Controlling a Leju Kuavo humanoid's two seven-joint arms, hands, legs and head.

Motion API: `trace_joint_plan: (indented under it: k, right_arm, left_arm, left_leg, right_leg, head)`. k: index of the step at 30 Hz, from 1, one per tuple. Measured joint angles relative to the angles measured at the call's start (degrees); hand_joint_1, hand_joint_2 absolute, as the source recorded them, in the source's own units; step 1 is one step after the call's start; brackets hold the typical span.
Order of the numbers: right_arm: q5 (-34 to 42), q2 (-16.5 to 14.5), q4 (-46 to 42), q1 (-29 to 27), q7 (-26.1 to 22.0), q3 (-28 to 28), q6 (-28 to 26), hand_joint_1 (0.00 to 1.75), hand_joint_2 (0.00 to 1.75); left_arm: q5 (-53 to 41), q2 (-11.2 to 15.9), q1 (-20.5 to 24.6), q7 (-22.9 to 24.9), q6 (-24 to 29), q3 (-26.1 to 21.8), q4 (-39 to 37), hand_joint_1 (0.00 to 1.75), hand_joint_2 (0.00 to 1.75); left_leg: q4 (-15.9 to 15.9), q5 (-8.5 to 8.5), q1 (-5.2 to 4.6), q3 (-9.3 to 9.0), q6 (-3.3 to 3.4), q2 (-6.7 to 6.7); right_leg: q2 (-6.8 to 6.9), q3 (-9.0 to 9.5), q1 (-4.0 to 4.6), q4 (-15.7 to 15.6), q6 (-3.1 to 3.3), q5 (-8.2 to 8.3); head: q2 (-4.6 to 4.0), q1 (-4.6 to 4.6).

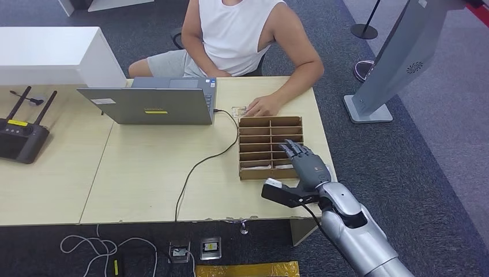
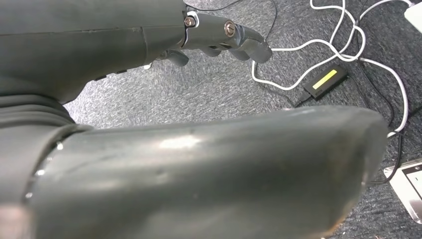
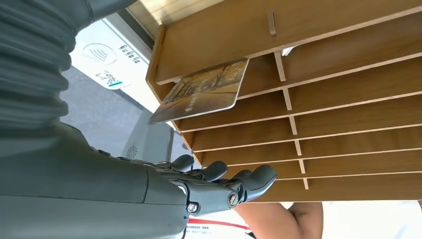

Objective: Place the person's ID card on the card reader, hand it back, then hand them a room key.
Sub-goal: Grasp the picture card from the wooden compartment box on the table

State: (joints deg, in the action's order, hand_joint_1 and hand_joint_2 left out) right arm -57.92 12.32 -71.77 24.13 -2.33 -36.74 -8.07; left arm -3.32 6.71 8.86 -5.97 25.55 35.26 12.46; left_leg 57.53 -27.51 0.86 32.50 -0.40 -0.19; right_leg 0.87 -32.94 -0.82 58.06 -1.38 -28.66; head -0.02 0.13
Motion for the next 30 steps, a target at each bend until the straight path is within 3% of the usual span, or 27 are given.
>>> trace_joint_plan:
  k: [1,4,5,30]
  right_arm:
    - [0.1,-0.1,0.2,0.1,-0.1,0.0,0.0,0.17,1.75]
    - [0.6,-0.4,0.9,0.3,-0.1,0.0,0.0,1.48,1.75]
    - [0.8,-0.5,1.1,0.4,-0.1,0.0,0.0,1.75,1.75]
    - [4.1,-1.4,5.9,1.2,-0.9,1.3,-3.3,1.75,1.75]
  left_arm:
    - [0.0,0.0,0.0,0.0,0.0,0.0,0.0,0.0,0.0]
    - [0.1,0.0,0.0,0.0,0.0,0.0,0.0,0.0,0.0]
    - [0.1,0.0,0.0,0.0,0.0,0.0,0.0,0.0,0.0]
    - [0.1,-0.3,0.0,0.0,0.1,0.0,0.0,0.0,0.0]
  left_leg:
    - [0.0,0.0,0.0,0.0,0.0,0.0]
    - [0.0,0.0,0.0,0.0,0.0,0.0]
    - [0.0,0.0,0.0,0.0,0.0,0.0]
    - [0.0,0.0,0.0,-0.02,0.0,0.01]
  right_leg:
    - [0.0,0.0,0.0,0.0,0.0,0.0]
    - [0.0,0.0,0.0,0.0,0.0,0.0]
    - [-0.01,0.0,0.0,0.0,0.0,0.0]
    - [-0.01,0.0,0.0,0.0,0.0,0.0]
  head:
    - [0.0,0.01]
    - [0.0,0.01]
    - [0.0,0.01]
    - [0.0,0.01]
